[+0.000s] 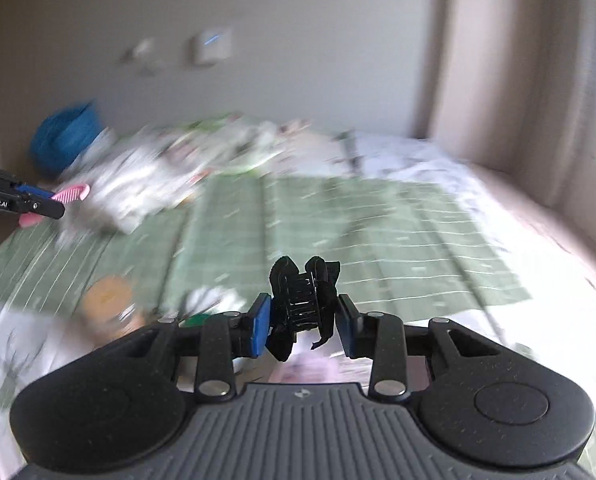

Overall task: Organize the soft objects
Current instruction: 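Carry comb and clip over the pink box and open both grippers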

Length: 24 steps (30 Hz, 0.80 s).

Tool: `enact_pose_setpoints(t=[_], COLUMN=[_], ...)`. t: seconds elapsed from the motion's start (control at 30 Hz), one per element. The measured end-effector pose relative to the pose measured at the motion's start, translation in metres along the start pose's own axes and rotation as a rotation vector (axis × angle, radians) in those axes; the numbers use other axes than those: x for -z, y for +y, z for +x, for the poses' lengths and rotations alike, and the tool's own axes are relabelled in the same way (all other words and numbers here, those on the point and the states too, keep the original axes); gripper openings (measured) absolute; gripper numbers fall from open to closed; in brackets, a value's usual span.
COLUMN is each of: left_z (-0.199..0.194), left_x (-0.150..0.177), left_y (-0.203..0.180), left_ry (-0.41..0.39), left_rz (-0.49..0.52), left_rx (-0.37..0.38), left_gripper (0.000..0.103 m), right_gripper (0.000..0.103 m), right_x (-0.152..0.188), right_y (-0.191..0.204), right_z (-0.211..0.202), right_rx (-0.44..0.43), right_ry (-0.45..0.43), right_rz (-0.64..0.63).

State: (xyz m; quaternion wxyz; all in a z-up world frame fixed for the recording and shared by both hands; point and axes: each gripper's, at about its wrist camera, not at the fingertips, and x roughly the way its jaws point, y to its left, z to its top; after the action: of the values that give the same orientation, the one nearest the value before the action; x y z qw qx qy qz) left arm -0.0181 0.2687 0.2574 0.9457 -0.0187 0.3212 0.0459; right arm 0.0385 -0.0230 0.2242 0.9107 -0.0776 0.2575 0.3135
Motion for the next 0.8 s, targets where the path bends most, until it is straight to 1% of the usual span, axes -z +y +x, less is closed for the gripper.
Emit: enact_pose_setpoints(t=[0.03, 0.1, 0.17, 0.2, 0.23, 0.27, 0.3, 0.33, 0.43, 0.47, 0.53, 0.6, 0.67, 0.73, 0.8], left_z=[0.013, 0.041, 0.074, 0.094, 0.114, 0.136, 0.154, 0.164, 0.167, 0.162, 0.148, 0.124, 0.093, 0.059, 0.037], left_x=[-0.007, -0.018, -0.024, -0.025, -0.023, -0.022, -0.018, -0.014, -0.001, 0.004, 0.013, 0.026, 0.043, 0.063, 0.089], left_y=[-0.02, -0.062, -0.107, -0.125, -0.136, -0.146, -0.152, -0.154, -0.154, -0.147, -0.122, -0.099, -0.074, -0.05, -0.027], left_ry=[-0.006, -0.003, 0.028, 0.064, 0.117, 0.188, 0.234, 0.241, 0.195, 0.177, 0.172, 0.179, 0.172, 0.171, 0.211], left_rz=[0.019, 0.05, 0.06, 0.046, 0.015, -0.03, -0.082, -0.115, -0.123, -0.132, -0.16, -0.165, -0.15, -0.135, -0.116], left_rx=[0.037, 0.113, 0.184, 0.229, 0.28, 0.344, 0.387, 0.39, 0.318, 0.305, 0.286, 0.282, 0.254, 0.215, 0.162], left_gripper=[0.028, 0.028, 0.028, 0.029, 0.029, 0.029, 0.031, 0.03, 0.029, 0.029, 0.028, 0.029, 0.029, 0.029, 0.029], right_gripper=[0.034, 0.034, 0.034, 0.034, 0.035, 0.036, 0.038, 0.039, 0.047, 0.05, 0.053, 0.053, 0.053, 0.054, 0.056], right_x=[0.001, 0.005, 0.014, 0.02, 0.026, 0.033, 0.04, 0.044, 0.052, 0.052, 0.054, 0.056, 0.058, 0.06, 0.063], right_y=[-0.019, -0.048, -0.072, -0.084, -0.092, -0.099, -0.104, -0.107, -0.107, -0.108, -0.11, -0.108, -0.101, -0.087, -0.068], right_z=[0.002, 0.011, 0.02, 0.026, 0.031, 0.038, 0.043, 0.047, 0.054, 0.054, 0.052, 0.051, 0.05, 0.05, 0.052], right_rx=[-0.006, -0.001, 0.003, -0.006, -0.02, -0.04, -0.055, -0.056, -0.028, -0.027, -0.038, -0.047, -0.047, -0.041, -0.05], right_ry=[0.007, 0.033, 0.048, 0.07, 0.087, 0.115, 0.147, 0.166, 0.179, 0.175, 0.166, 0.168, 0.176, 0.187, 0.203], right_rz=[0.053, 0.111, 0.159, 0.192, 0.218, 0.241, 0.256, 0.258, 0.233, 0.237, 0.262, 0.272, 0.255, 0.22, 0.183])
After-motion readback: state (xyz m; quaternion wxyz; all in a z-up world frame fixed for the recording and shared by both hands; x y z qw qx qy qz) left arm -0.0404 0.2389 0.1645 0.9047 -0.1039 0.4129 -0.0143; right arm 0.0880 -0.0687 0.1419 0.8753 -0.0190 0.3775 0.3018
